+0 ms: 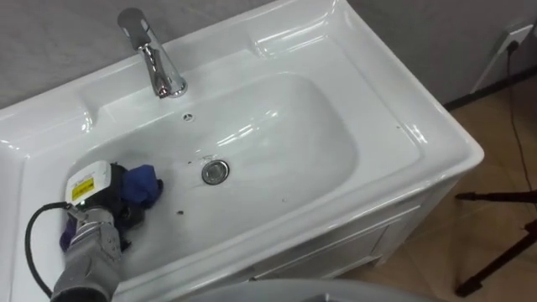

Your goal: Wipe basin

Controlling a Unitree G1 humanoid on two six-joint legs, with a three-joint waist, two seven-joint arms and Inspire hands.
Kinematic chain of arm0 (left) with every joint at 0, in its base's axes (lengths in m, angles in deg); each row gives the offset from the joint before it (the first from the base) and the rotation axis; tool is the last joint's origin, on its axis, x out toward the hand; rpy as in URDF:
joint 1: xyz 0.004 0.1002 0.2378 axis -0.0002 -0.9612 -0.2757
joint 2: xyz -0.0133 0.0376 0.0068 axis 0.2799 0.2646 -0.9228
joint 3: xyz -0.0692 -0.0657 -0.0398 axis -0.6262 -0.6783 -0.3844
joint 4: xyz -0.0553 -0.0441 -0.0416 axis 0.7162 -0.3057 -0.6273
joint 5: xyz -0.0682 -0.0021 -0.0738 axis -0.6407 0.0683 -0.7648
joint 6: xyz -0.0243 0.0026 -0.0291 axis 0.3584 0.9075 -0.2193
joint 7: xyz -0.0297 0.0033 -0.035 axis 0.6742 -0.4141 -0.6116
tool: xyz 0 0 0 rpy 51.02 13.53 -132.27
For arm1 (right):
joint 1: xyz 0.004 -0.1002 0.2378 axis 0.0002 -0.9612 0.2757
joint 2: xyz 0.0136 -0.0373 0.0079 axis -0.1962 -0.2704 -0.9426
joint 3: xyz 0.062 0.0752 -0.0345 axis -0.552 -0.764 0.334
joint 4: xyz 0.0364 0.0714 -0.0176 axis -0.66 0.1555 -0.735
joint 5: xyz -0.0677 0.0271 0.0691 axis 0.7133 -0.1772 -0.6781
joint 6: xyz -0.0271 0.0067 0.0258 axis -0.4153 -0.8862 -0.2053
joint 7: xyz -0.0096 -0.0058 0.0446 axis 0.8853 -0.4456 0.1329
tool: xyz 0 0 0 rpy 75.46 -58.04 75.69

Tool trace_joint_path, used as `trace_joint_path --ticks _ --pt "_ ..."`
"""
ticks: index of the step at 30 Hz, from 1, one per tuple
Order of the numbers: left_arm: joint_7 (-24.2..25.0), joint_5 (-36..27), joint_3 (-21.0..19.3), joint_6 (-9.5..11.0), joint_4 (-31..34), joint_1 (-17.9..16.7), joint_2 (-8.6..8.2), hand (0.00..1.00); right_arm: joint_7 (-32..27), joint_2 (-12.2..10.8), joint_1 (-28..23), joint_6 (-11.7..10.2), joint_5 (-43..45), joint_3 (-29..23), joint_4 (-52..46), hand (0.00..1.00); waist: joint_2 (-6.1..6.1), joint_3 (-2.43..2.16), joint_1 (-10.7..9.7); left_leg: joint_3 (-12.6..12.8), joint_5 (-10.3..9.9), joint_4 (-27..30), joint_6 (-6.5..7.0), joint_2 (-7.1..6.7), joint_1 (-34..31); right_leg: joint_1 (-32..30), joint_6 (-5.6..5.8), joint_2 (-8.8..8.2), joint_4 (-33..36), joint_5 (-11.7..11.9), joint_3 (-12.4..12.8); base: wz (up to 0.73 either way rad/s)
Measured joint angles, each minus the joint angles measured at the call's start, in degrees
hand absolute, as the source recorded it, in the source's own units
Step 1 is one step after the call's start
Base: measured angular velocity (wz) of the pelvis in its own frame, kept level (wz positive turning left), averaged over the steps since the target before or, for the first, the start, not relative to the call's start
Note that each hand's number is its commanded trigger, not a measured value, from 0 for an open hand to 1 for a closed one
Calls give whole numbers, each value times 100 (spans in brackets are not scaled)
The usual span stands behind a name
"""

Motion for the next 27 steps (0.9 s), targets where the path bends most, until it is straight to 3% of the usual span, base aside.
trace_joint_path --ticks 7,13,19,23,27 --pt "15 124 205 -365 429 -187 6 100 -77 -4 -111 6 -124 210 3 0 -99 39 -60 -8 -1 0 -1 -9 9 71 5 -29 -1 -15 -6 3" --pt "60 111 377 -602 456 -55 1 100 -82 -27 -164 26 -154 455 153 0 -193 58 -80 -39 4 0 -9 -13 28 71 10 -45 -2 -34 -10 4" --pt "100 85 900 -856 347 71 -21 100 13 -48 -154 90 -50 504 168 0 -218 50 -347 -45 5 6 -11 -33 41 65 34 -70 51 -65 -3 2" --pt "140 -399 1136 -1075 330 259 -201 100 -25 -183 -130 258 12 665 199 0 -272 46 -460 -42 6 2 -9 -52 57 54 49 -76 103 -85 -4 1" --pt "395 -455 1158 -1075 276 425 -308 100 -23 -274 -86 325 130 674 229 0 -305 50 -536 20 7 3 -7 -75 102 54 69 -83 140 -97 25 -7"
